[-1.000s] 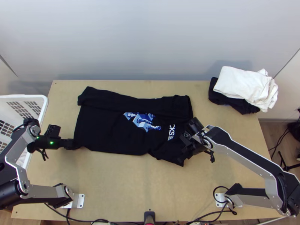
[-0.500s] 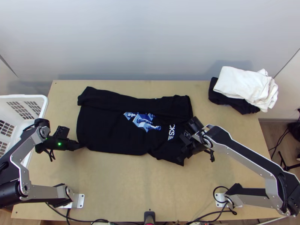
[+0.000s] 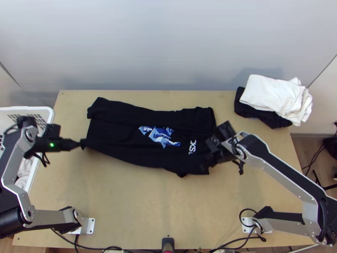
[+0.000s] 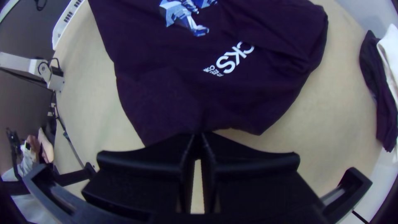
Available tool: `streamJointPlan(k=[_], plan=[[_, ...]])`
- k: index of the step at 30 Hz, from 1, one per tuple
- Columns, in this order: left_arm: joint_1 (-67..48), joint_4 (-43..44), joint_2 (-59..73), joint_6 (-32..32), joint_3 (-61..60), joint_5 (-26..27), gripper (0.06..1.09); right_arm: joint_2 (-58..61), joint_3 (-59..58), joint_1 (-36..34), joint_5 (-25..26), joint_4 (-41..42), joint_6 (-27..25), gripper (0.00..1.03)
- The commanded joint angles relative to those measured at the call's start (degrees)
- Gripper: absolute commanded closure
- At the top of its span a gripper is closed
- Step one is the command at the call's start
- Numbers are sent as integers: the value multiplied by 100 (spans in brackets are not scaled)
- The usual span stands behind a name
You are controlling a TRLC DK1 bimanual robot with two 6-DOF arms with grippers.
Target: Fold the t-shirt
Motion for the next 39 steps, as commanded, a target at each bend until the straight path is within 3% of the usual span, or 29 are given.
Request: streamJointPlan(k=[1,15,20,34,39], plan=[[-174,-236,58,-668,1150,120,105,109,752,-247,5,10,144,100],[-711,441,1851,-2452,3031,14,105,1304,2061,-1284,5,195,293,100],[-895,564,2686,-3102,3778,-285,105,1849,2413,-1592,5,458,364,100],[-1510,854,4558,-3261,4718,-1401,105,4020,3749,-2189,67,1065,408,100],[-1502,836,4857,-3252,4824,-1410,105,4503,3880,-2163,252,1118,337,100]])
